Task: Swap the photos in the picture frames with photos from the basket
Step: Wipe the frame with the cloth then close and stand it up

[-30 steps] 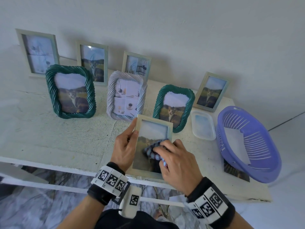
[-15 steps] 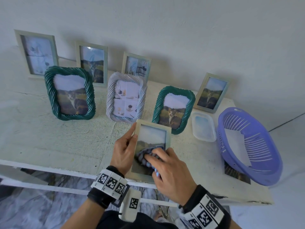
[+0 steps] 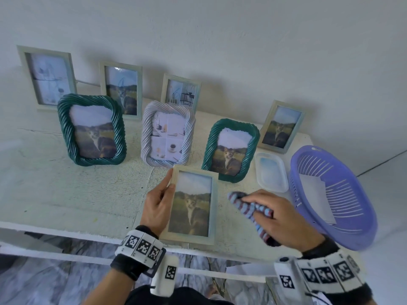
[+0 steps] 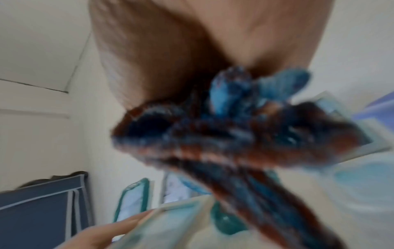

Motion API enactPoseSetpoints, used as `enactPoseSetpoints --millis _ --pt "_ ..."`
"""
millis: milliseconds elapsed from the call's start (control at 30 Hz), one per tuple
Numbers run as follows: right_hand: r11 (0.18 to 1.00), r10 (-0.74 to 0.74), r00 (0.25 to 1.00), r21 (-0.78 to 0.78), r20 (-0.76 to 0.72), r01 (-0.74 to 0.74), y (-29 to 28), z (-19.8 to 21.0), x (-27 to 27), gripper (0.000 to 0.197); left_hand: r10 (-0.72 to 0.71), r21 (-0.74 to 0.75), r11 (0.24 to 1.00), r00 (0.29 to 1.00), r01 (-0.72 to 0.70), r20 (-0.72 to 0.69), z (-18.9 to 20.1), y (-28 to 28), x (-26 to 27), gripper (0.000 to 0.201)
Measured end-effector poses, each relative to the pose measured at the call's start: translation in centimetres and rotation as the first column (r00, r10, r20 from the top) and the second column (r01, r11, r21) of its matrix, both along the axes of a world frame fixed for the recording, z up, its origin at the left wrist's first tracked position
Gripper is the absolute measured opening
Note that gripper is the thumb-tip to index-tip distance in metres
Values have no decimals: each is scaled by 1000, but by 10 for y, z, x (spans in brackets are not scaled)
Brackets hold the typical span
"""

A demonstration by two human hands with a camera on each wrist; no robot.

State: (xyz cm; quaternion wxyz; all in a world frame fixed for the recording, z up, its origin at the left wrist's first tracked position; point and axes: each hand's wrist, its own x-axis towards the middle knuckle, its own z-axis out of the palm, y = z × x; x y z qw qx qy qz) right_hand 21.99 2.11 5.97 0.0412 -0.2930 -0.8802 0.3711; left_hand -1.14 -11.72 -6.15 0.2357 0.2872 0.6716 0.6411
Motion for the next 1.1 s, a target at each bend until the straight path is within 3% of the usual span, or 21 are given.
enactPoseSetpoints --millis 100,267,533,800,900,967,1033,1067,1100 --pt "957 -169 982 253 89 142 35 -13 6 27 31 16 999 999 -31 22 1 -1 -8 42" --pt "828 -444 843 497 304 258 88 -44 -17 45 23 46 999 999 -25 49 6 -1 -14 39" --pt "845 -495 739 450 457 288 141 -86 -50 53 2 45 999 997 -6 81 3 -2 -11 41" --pt "846 -489 788 424 374 324 117 -79 -38 61 -40 76 997 988 29 149 10 2 -10 42" --pt "800 -417 901 519 120 302 79 -63 -37 49 -32 79 997 983 18 178 14 4 -11 41" --pt "839 -322 936 415 -143 352 46 -55 -38 39 -28 81 997 983 14 180 19 5 -10 38" --pt "937 -339 915 8 -219 349 13 -48 -43 33 -21 84 996 982 5 185 26 6 -7 32" --pt "909 -378 902 -267 -209 319 -2 -48 -46 33 -18 94 996 979 -1 201 30 7 -5 29" --pt "806 -440 877 -514 -191 293 -14 -51 -50 33 -20 104 995 976 -3 218 34 8 -2 27"
